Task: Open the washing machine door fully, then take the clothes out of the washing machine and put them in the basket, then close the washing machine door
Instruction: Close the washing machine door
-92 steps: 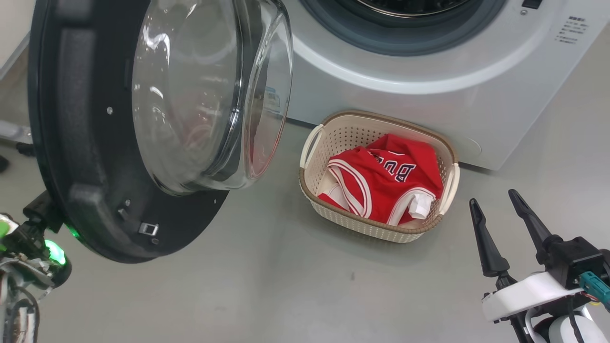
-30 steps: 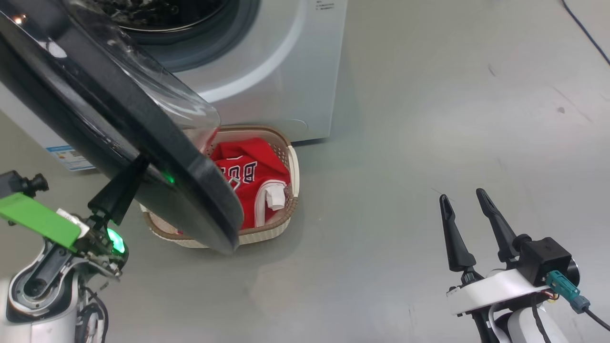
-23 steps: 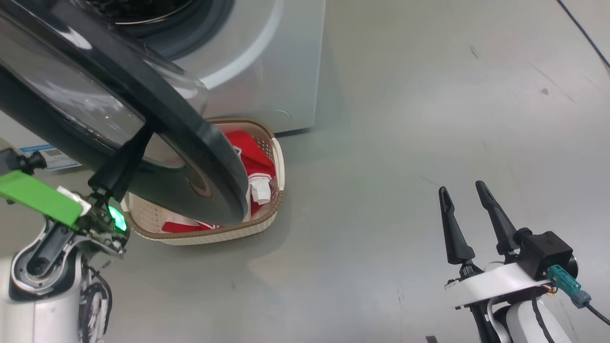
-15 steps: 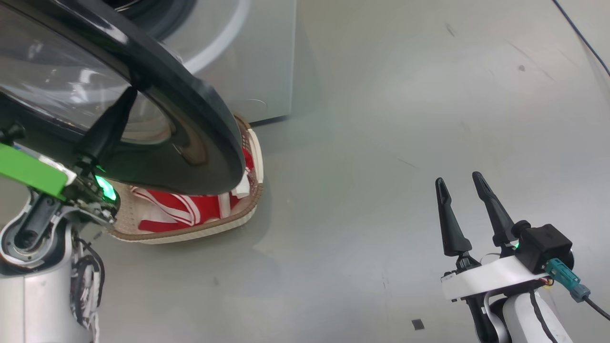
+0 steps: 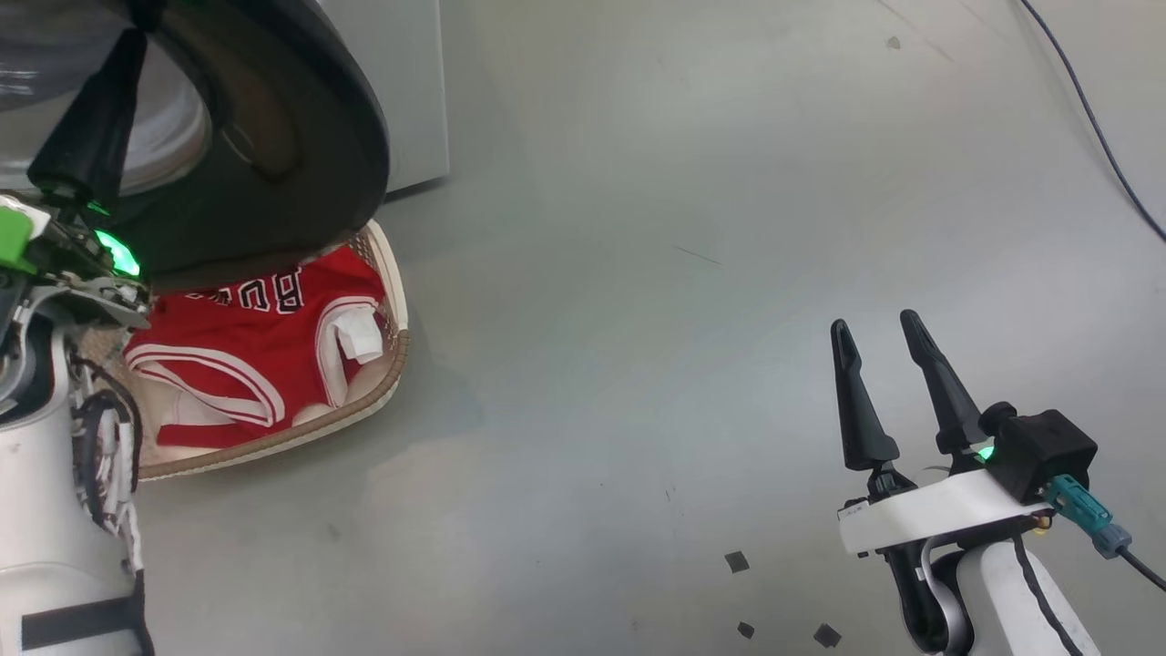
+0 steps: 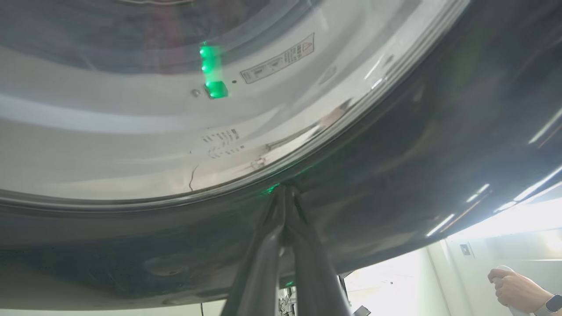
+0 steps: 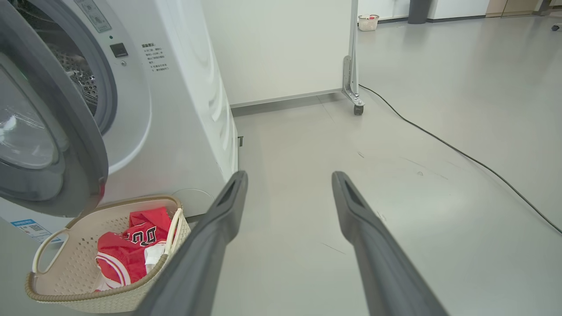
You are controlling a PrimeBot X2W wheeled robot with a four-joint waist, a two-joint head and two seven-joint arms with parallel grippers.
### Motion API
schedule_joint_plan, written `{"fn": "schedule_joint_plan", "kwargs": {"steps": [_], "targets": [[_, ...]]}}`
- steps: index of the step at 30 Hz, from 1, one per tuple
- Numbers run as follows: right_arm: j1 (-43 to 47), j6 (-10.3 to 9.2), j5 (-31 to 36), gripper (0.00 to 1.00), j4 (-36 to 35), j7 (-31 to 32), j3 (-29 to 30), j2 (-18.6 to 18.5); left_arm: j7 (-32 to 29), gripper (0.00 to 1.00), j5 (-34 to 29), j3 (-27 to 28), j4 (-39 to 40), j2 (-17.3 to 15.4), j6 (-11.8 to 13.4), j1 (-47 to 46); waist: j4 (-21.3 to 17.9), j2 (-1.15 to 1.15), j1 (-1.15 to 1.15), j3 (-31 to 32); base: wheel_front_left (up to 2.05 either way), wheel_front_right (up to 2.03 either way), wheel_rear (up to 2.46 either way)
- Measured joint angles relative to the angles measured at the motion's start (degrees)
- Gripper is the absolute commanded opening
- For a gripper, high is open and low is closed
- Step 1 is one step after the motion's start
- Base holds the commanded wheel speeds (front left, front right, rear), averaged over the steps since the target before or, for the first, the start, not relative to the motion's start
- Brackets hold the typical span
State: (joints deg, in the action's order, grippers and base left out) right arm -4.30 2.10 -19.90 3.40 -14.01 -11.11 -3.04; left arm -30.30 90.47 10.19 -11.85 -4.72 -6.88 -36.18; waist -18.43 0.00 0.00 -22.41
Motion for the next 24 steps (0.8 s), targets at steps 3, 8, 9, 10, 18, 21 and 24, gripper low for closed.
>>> {"fn": "schedule_joint_plan", "kwargs": {"steps": [3,8,9,10,18,21,24], "targets": [[-0.77,0.01,-0.45,1.0,0.26,-0.01,-0.2,0.27,1.2,0.0,-0.49,0.87,-1.43,-0.71,0.02,-1.6,-1.37,0.0,0.0,-1.19,0.0,0.0,0.0],[-1.26,0.01,-1.07,1.0,0.69,-0.01,-0.22,0.48,2.87,0.0,-1.87,1.75,-4.14,-1.88,0.02,-3.82,-3.57,0.0,0.0,-2.87,0.0,0.0,0.0],[-1.4,0.02,-1.12,1.0,0.69,-0.01,-0.22,0.52,3.22,0.0,-2.36,2.01,-4.63,-1.97,0.02,-4.32,-3.96,0.0,0.0,-3.14,0.0,0.0,0.0],[-1.55,0.02,-1.2,1.0,0.69,-0.01,-0.19,0.54,3.54,0.0,-2.56,2.12,-5.13,-2.0,0.02,-4.85,-4.35,0.0,0.0,-3.4,0.0,0.0,0.0],[-2.55,0.29,-1.31,1.0,0.69,-0.02,-0.26,0.75,5.76,0.0,-3.5,2.61,-8.44,-3.42,0.02,-8.54,-6.73,0.0,0.0,-4.51,0.0,0.0,0.0],[-2.57,0.29,-1.37,1.0,0.68,-0.02,-0.1,0.79,6.65,0.0,-3.83,2.78,-9.76,-3.6,0.02,-9.72,-7.34,0.0,0.0,-4.65,0.0,0.0,0.0],[-2.57,0.27,-1.67,1.0,0.68,-0.02,0.1,0.78,7.17,0.0,-4.14,2.76,-10.94,-3.7,0.02,-10.77,-7.6,0.0,0.0,-4.71,0.0,0.0,0.0]]}}
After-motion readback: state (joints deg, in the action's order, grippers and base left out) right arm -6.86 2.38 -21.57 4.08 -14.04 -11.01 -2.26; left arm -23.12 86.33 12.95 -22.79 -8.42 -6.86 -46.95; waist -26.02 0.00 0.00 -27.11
